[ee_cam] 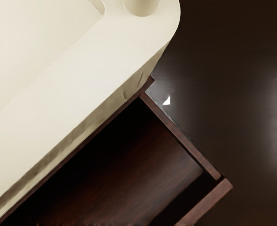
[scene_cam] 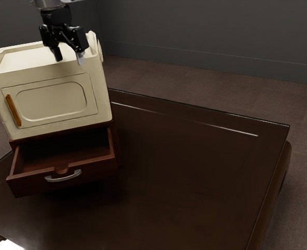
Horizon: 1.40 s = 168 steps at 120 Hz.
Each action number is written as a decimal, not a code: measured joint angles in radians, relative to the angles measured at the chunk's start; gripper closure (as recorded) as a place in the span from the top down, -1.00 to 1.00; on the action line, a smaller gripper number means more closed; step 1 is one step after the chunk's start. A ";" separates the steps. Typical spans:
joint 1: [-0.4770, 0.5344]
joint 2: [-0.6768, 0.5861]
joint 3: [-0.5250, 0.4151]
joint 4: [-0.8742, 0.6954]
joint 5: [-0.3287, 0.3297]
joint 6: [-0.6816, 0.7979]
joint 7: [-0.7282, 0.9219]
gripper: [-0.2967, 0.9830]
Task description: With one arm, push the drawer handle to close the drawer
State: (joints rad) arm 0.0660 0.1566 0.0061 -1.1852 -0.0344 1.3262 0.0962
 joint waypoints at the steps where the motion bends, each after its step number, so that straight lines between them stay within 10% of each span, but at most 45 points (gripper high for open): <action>1: 0.000 0.000 0.000 0.000 0.000 -0.001 0.001 0.48; 40: 0.015 -0.149 -0.027 -0.003 0.010 -0.008 0.001 0.52; 58: 0.006 -0.378 -0.184 -0.063 0.019 0.008 -0.177 0.53; 102: 0.015 -0.349 -0.229 -0.103 0.014 0.007 -0.620 0.53; 139: 0.007 -0.656 -0.343 -1.123 -0.021 0.392 -0.944 0.54; 168: -0.172 -0.586 -0.137 -1.374 -0.004 0.700 -1.115 0.49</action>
State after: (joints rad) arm -0.1063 -0.4289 -0.1311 -2.5590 -0.0387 2.0258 -1.0192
